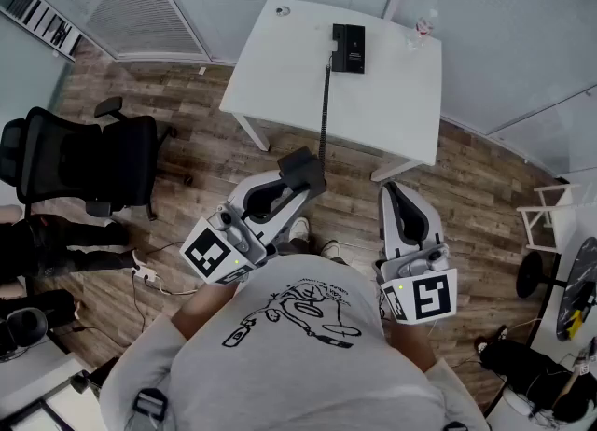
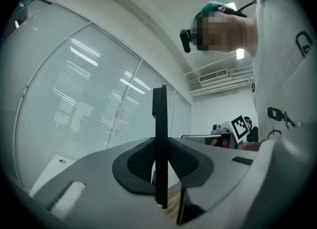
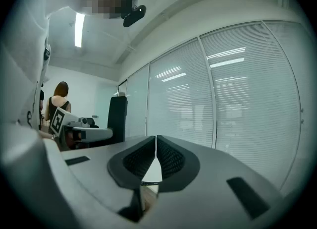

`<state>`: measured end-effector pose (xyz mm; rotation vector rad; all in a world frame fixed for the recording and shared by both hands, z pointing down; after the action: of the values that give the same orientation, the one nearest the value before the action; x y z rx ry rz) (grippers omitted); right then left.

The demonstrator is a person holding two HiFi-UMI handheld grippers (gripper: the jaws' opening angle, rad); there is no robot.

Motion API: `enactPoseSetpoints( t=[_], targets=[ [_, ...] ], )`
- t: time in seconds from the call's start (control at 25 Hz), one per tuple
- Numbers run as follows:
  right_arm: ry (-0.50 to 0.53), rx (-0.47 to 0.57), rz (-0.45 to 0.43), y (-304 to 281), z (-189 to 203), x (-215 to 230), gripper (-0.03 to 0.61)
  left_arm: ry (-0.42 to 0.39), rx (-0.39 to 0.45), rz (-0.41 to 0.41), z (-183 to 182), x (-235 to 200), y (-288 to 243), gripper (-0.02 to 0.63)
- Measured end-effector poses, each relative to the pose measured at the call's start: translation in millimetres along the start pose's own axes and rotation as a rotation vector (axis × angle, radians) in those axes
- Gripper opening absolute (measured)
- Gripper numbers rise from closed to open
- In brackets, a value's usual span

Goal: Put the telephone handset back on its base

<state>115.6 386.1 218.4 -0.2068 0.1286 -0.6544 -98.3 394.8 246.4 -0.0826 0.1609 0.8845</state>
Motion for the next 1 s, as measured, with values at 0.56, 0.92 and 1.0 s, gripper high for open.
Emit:
enactPoseSetpoints(
  t=[0.56,0.92,1.0],
  targets=[
    [-0.021,0.018,0.021,-16.3,-5.7,-3.7,0.011,0.005,-0.004,0.013,-2.1,-20.9,1.3,0.069],
    [-0.058,0.004,0.066,-42.9,-3.2,-12.0,0.011,0.017,-0.019,0.038,1.5,-54.2,5.0,0.069],
    [-0.062,-0.003,0.071,-45.7,-0.8,-10.8,0.011,0.019,-0.018,0.042,3.1,-58.5,3.9,0.069]
  ],
)
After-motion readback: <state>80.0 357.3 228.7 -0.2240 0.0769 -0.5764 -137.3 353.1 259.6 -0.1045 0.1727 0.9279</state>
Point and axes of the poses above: the fingertips, and each gripper's own axes: y backward along the fingers, x to its right, z out of its underside, the point moved 7 cm from there along y, backward along the fingers, and after that the axes turned 10 degrees about -x, right-handed, at the moved point
